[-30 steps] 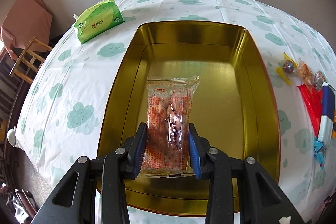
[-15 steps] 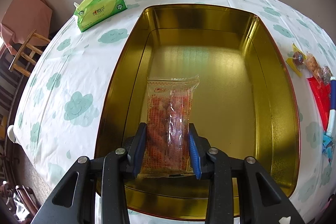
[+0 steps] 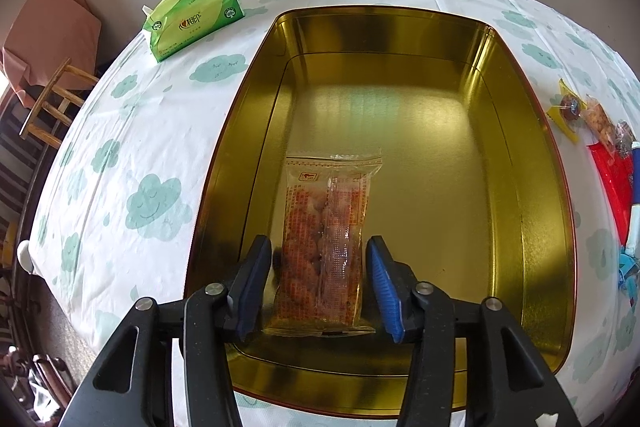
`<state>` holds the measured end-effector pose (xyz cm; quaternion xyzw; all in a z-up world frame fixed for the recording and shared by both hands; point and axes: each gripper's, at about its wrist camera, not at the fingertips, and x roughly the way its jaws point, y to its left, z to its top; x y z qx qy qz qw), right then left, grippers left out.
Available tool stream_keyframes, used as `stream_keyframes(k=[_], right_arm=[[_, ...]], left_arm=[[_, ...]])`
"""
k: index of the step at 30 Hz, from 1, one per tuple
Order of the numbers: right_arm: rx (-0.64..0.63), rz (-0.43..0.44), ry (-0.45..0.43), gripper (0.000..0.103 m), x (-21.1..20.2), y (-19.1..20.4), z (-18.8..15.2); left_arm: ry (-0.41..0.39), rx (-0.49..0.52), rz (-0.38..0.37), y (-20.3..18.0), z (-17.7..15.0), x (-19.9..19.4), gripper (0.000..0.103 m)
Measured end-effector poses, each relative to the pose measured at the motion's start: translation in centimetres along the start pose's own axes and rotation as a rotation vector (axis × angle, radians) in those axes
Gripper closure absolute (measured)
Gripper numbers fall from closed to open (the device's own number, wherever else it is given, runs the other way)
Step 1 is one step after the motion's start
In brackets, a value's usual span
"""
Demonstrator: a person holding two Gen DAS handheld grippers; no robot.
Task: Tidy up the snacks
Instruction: 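Carry the cracker bag into the gold tin and open the left tool, then carry the orange snack bag into the gold tin and open the right tool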
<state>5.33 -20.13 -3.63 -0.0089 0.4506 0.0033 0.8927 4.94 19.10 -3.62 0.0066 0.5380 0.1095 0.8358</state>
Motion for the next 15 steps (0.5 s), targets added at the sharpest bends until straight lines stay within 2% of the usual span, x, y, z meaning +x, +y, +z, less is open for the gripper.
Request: stream_keyframes(k=[5, 10, 15], right_arm=[[0.002, -0.006, -0.022, 0.062, -0.8, -0.1, 0.3], [-0.01, -0.004, -0.053, 0.062, -2.0, 0.4, 0.8], [-0.037, 0.026, -0.08, 0.062, -3.3, 1.9, 1.6]], left_arm=[[-0.034, 0.005, -0.012, -0.1, 0.0, -0.9, 0.047], [-0.08, -0.009, -0.032, 0.2, 0.0, -2.2, 0.033], [-0.113, -0.037, -0.061, 0.8, 0.1, -3.4, 0.028]])
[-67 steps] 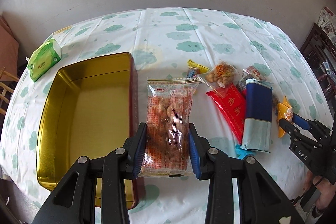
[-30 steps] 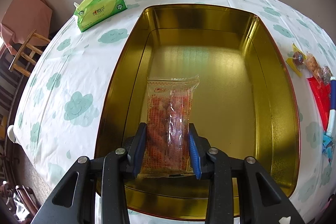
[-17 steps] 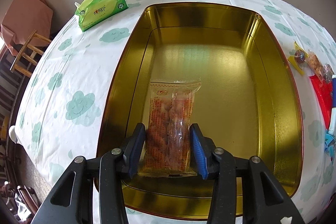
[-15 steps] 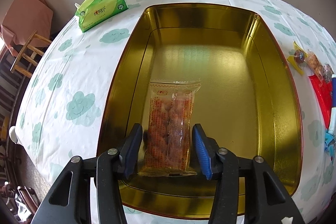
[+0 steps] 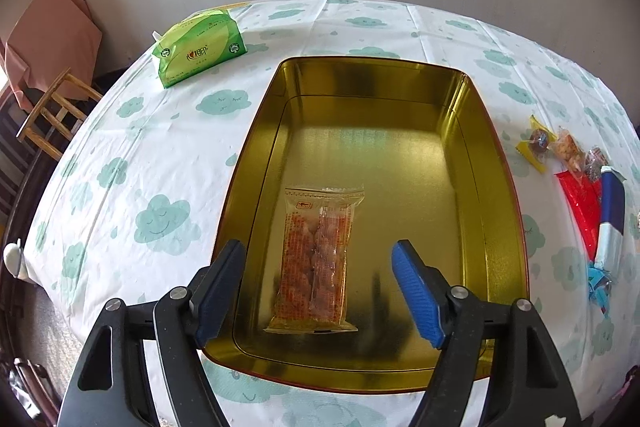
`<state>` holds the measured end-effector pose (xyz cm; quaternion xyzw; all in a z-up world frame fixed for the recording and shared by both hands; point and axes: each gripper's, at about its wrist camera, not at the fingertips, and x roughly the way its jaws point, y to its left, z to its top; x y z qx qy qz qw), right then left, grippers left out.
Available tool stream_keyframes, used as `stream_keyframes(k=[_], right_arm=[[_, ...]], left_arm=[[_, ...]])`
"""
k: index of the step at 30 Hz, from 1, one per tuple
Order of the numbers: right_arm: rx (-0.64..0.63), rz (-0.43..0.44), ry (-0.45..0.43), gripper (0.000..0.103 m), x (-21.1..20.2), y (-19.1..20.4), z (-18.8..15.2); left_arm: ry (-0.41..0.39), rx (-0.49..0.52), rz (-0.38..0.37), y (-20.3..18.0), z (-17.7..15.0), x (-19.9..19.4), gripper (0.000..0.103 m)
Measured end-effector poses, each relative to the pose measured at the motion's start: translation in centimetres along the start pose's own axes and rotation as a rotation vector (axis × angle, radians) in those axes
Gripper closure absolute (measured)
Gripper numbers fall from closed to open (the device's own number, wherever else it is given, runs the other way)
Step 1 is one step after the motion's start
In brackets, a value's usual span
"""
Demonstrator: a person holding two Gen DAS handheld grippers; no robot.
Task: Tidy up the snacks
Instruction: 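Carry the orange snack bag into the gold tin and open the right tool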
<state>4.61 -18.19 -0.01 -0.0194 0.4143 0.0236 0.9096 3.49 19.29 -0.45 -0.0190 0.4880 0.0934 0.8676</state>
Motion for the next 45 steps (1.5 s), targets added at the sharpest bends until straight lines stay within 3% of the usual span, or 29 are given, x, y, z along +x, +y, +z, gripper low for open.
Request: stream_keyframes(k=[9, 16, 23, 31, 45], right_arm=[[-0.111, 0.141, -0.03, 0.062, -1.2, 7.1, 2.0], [-0.205, 0.31, -0.029, 0.062, -1.8, 14.8, 3.3], [-0.339, 0.414, -0.009, 0.062, -1.6, 22.9, 3.2], [-0.439, 0.452, 0.025, 0.062, -0.2, 28.3, 2.5], [-0.484, 0.415, 0.088, 0.062, 2.3, 30.8, 1.5]], left_arm=[[-0.036, -0.069, -0.033, 2.3, -0.3, -1.7, 0.017], [-0.067, -0.159, -0.005, 5.6, -0.6, -2.6, 0.017], [-0.048, -0.229, 0.049, 8.5, -1.3, -2.3, 0.017], [-0.017, -0.259, 0.083, 10.1, -2.4, -1.8, 0.017], [-0.004, -0.303, 0.122, 11.9, -3.8, -2.3, 0.017]])
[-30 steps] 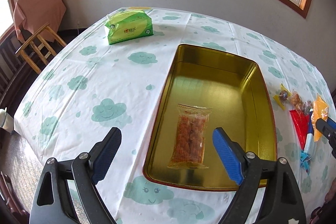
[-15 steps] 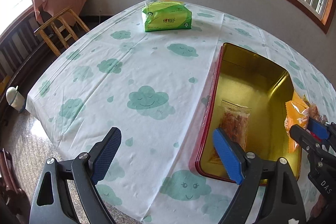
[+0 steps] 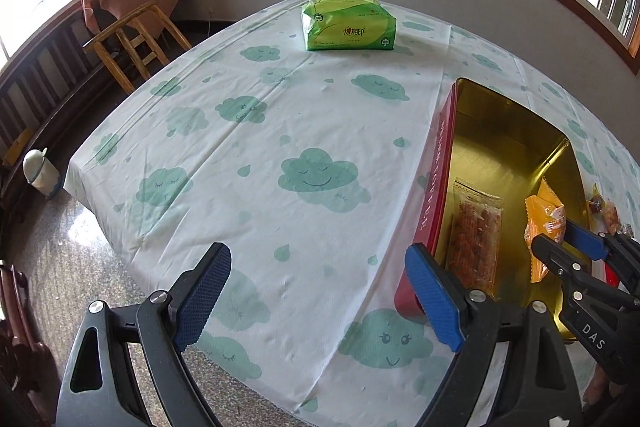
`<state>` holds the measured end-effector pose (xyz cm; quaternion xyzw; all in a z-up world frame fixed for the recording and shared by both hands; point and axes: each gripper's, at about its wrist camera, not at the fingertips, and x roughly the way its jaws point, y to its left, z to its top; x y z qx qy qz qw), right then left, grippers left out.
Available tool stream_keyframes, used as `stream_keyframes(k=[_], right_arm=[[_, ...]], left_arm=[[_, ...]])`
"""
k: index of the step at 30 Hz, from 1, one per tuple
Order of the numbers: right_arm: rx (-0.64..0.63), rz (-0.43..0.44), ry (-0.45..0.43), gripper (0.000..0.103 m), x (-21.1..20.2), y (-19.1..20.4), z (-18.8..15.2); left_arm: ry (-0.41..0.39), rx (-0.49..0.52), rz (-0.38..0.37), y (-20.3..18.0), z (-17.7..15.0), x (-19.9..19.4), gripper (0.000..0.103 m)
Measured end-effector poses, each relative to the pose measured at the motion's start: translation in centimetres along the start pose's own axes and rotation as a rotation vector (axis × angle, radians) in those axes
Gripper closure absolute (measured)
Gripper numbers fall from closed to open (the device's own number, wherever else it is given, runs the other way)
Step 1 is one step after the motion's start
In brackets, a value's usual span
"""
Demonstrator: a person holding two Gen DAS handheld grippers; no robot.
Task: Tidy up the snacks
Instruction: 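Carry the orange snack bag into the gold tin and open the right tool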
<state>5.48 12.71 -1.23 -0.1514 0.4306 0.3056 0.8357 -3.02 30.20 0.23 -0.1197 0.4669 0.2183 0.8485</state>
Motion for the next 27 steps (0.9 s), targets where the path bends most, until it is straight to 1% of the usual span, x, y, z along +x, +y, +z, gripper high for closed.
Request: stream_keyframes(k=[9, 15, 22, 27], right_arm=[[-0.011, -0.004, 0.032, 0.062, 1.1, 0.4, -0.3], [-0.01, 0.011, 0.044, 0.062, 1.4, 0.6, -0.4], [-0.011, 0.01, 0.046, 0.06, 1.5, 0.8, -0.6], [0.006, 0.013, 0.029, 0.059, 0.6, 0.4, -0.4]], left_arm=[[0.005, -0.015, -0.014, 0.2, -0.4, -0.4, 0.017], [0.008, -0.015, -0.015, 0.1, -0.5, -0.4, 0.017], [0.014, -0.017, -0.019, 0.0, -0.7, -0.4, 0.017], [0.011, -0.013, -0.024, -0.2, -0.8, -0.6, 0.017]])
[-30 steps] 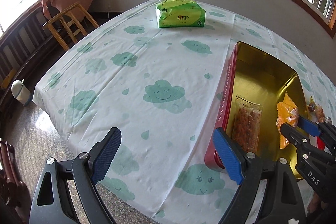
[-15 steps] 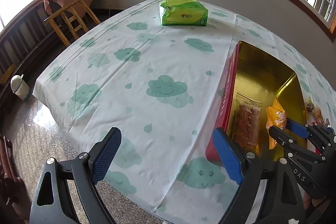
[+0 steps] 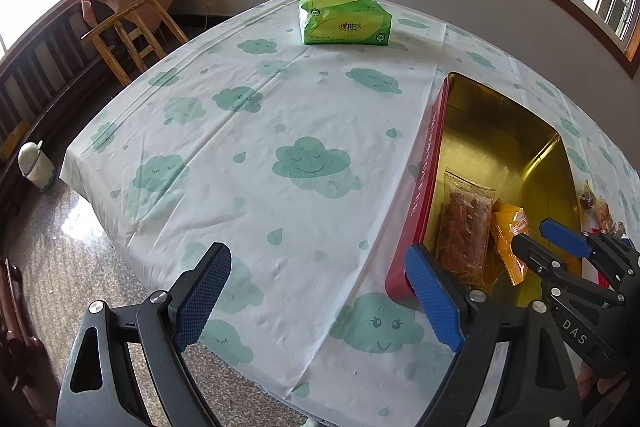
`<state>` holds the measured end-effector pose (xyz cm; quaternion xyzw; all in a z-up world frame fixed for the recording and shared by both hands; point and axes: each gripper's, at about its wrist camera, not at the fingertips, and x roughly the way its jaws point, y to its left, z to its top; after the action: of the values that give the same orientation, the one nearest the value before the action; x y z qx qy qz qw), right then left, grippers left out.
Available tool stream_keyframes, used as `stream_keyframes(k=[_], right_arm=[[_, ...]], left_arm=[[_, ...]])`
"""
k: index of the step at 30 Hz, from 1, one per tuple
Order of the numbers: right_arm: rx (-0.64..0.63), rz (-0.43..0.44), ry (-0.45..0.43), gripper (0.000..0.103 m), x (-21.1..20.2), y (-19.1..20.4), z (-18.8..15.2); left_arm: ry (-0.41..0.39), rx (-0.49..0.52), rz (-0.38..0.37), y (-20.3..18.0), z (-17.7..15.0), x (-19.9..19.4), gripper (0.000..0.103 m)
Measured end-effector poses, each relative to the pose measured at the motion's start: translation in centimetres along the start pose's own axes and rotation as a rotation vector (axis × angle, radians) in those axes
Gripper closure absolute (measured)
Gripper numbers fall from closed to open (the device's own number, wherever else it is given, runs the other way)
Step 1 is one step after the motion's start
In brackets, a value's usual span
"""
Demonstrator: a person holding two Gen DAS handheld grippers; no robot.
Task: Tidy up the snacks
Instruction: 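Carry the orange snack bag into the gold tin and open the right tool, then grasp the blue-wrapped cookie packet with the right tool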
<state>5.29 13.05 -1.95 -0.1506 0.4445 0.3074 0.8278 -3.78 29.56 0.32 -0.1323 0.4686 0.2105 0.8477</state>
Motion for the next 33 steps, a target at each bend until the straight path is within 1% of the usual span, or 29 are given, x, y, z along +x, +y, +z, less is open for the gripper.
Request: stream_keyframes(k=[5, 9, 13, 17, 22, 26, 30, 33], right_arm=[[0.033, 0.01, -0.052, 0.059, -2.8, -1.1, -0.5], [0.066, -0.012, -0.1, 0.059, -5.8, -3.2, -1.6], [0.129, -0.056, -0.138, 0.059, -8.8, -6.9, -3.6], [0.192, -0.137, -0.15, 0.059, -11.3, -11.8, -6.1], [0.272, -0.247, -0.123, 0.059, -13.1, -18.5, -9.7], [0.299, -0.299, -0.082, 0.059, -12.9, -22.9, -12.3], [0.289, -0.309, -0.045, 0.059, -11.8, -25.3, -14.1], [0.279, -0.287, -0.036, 0.059, -10.8, -26.3, -14.9]], left_arm=[[-0.008, 0.027, -0.018, -1.4, -0.2, -0.5, 0.017], [-0.018, 0.061, -0.045, -3.2, -0.4, -1.2, 0.017], [-0.025, 0.108, -0.074, -5.4, -0.9, -1.8, 0.017], [-0.027, 0.157, -0.104, -7.8, -1.3, -2.5, 0.017], [-0.032, 0.223, -0.134, -11.0, -1.9, -3.2, 0.017], [-0.027, 0.282, -0.159, -13.6, -2.6, -3.6, 0.017], [-0.02, 0.345, -0.19, -16.2, -3.6, -4.0, 0.017], [-0.011, 0.394, -0.224, -18.1, -4.3, -4.2, 0.017]])
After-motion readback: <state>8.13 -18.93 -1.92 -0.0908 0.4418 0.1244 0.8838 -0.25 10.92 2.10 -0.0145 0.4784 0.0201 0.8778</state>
